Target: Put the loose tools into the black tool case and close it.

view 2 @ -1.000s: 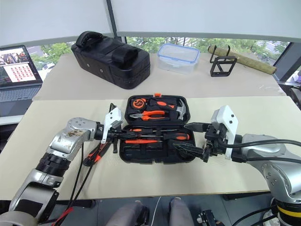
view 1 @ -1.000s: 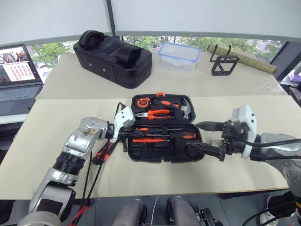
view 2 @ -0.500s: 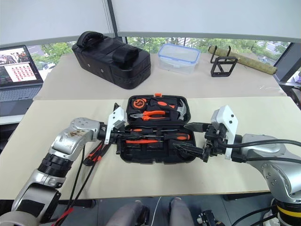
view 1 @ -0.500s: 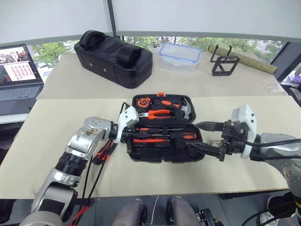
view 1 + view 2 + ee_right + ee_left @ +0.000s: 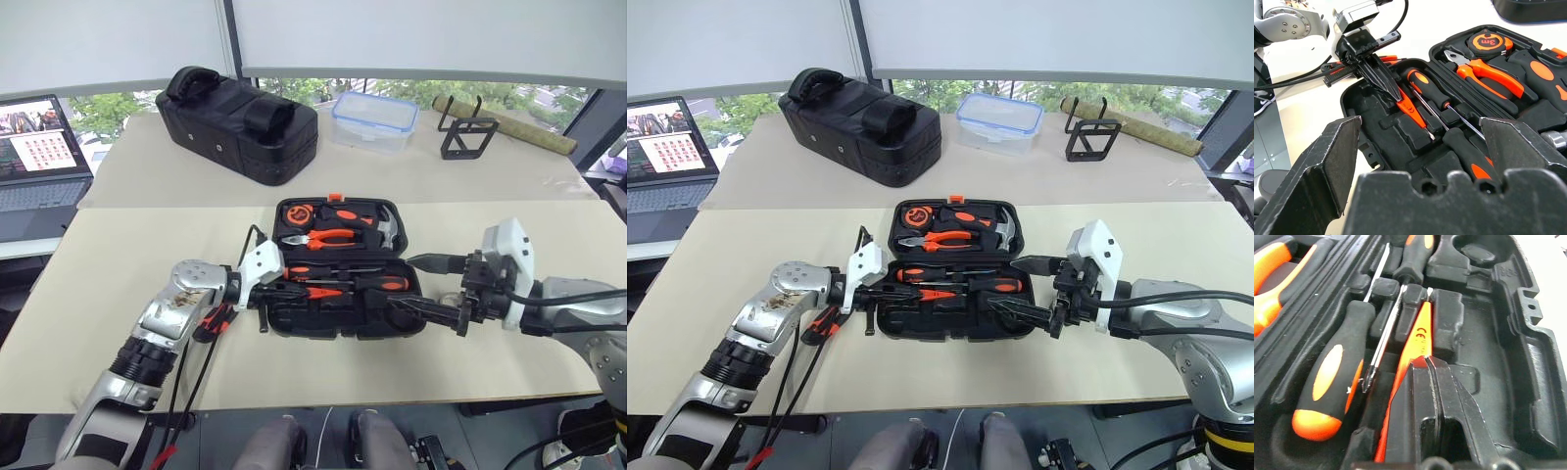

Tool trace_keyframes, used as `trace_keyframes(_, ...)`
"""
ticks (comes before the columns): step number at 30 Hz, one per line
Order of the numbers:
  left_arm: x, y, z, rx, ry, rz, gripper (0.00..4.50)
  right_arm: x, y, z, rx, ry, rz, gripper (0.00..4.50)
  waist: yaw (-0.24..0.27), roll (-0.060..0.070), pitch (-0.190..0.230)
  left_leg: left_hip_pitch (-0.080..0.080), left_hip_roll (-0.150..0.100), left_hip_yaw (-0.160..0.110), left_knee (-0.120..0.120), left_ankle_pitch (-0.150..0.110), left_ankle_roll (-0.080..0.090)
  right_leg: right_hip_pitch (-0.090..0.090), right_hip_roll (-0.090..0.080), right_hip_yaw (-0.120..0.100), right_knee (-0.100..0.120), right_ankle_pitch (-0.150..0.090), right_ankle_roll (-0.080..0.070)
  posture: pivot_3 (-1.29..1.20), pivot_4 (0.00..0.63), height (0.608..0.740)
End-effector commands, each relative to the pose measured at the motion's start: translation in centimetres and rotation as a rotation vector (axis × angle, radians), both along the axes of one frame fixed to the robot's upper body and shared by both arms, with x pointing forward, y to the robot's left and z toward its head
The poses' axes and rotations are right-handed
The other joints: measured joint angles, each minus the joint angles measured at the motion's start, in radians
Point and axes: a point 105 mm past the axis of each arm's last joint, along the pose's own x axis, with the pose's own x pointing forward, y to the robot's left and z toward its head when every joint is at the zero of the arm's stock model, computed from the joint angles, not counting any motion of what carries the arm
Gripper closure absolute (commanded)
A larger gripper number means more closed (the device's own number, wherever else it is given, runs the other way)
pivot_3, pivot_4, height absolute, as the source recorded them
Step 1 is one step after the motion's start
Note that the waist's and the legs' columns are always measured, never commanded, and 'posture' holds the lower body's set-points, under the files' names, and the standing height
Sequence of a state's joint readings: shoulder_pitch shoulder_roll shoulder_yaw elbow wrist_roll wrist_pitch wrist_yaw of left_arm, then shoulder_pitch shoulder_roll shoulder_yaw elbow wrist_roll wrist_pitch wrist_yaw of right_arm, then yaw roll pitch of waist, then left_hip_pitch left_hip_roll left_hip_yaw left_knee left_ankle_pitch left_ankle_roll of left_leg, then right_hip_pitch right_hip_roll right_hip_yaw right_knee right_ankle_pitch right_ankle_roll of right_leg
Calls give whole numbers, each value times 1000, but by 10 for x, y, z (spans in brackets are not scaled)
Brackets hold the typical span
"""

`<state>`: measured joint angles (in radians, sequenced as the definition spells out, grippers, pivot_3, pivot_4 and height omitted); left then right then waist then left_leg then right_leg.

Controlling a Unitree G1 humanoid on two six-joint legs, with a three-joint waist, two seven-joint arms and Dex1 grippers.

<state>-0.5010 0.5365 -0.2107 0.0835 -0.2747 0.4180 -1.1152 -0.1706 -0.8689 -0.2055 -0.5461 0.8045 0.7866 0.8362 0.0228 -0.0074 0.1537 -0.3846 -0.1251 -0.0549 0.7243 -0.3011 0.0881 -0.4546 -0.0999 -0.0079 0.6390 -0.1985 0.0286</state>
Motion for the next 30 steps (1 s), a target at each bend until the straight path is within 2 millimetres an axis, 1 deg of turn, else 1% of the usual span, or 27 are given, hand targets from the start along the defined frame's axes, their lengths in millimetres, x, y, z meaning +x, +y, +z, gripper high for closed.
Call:
trace_keyframes(1,3,4,23,-70,-9,22,4491,0,4,7,10,-45,27,0,-1,0,0,-1,0,0,0,0,0,-1,0,0,0,0,0,0,150,722)
trace_keyframes(4,-2,13,35,-78,-8,38,4491,2,8,8,10,-57,47,0,-3,0,0,-2,0,0,0,0,0,-2,0,0,0,0,0,0,150,722)
trace_keyframes(6,-6,25,48,-99,-7,93,4491,2,12,12,11,-72,81,0,-7,0,0,-2,0,0,0,0,0,-3,0,0,1,0,0,0,150,722)
trace_keyframes(8,-12,38,59,-111,-15,159,3983,1,15,17,14,-83,122,0,-12,0,0,-3,0,0,0,0,0,-3,0,0,1,0,0,0,150,722)
trace_keyframes(9,-17,47,63,-112,-22,196,3848,1,17,19,17,-88,143,0,-14,0,0,-2,0,0,-1,0,0,-3,1,0,0,0,0,0,150,722)
trace_keyframes(11,-30,65,69,-102,-34,279,3050,2,20,24,17,-96,184,0,-16,0,0,-1,0,0,-3,0,0,-3,1,0,0,0,0,0,150,722)
trace_keyframes(12,-40,82,69,-82,-43,353,2670,4,21,27,16,-105,209,0,-17,0,0,0,0,1,-4,0,-1,-3,1,0,-1,0,0,0,150,722)
trace_keyframes(14,-55,102,68,-45,-51,447,1890,8,23,30,13,-116,237,0,-25,0,0,1,1,3,-8,0,-1,-3,3,0,-3,0,0,0,150,722)
trace_keyframes(15,-65,114,66,-19,-48,500,1512,10,24,32,16,-120,247,0,-25,-1,1,3,1,3,-10,1,-1,-2,2,0,-3,0,0,0,150,722)
trace_keyframes(16,-76,131,62,21,-44,579,1259,12,25,33,18,-122,259,0,-25,-1,1,3,1,2,-10,1,-1,-2,2,-1,-4,0,-1,0,150,722)
trace_keyframes(18,-95,156,57,92,-36,706,449,14,26,34,18,-123,278,0,-23,0,1,3,2,2,-11,1,-1,-1,3,-1,-7,0,-1,0,150,722)
trace_keyframes(19,-101,164,56,116,-33,747,123,15,27,33,16,-122,285,0,-22,0,1,4,2,2,-11,1,-2,-1,3,-1,-8,0,-1,0,150,722)
trace_keyframes(20,-105,169,55,133,-31,775,55,15,28,33,15,-121,292,0,-15,0,1,4,2,2,-12,1,-2,0,2,-1,-9,0,-1,0,150,722)
trace_keyframes(22,-111,173,53,162,-20,797,55,15,29,32,15,-118,305,0,-1,0,1,5,1,1,-11,-1,-4,0,1,-1,-10,0,-1,0,150,722)
trace_keyframes(23,-113,172,53,174,-12,795,55,14,30,31,17,-117,312,0,7,0,1,5,1,0,-11,-4,-9,0,1,-2,-10,0,-1,0,150,722)
trace_keyframes(27,-101,157,55,193,4,743,55,13,33,28,16,-119,320,0,27,-1,1,6,0,0,-11,-4,-10,2,0,-2,-11,1,-1,0,150,722)
trace_keyframes(30,-83,134,48,225,91,695,55,11,35,28,16,-124,317,0,29,-1,1,8,0,1,-11,-4,-10,3,0,-2,-10,1,0,0,150,722)
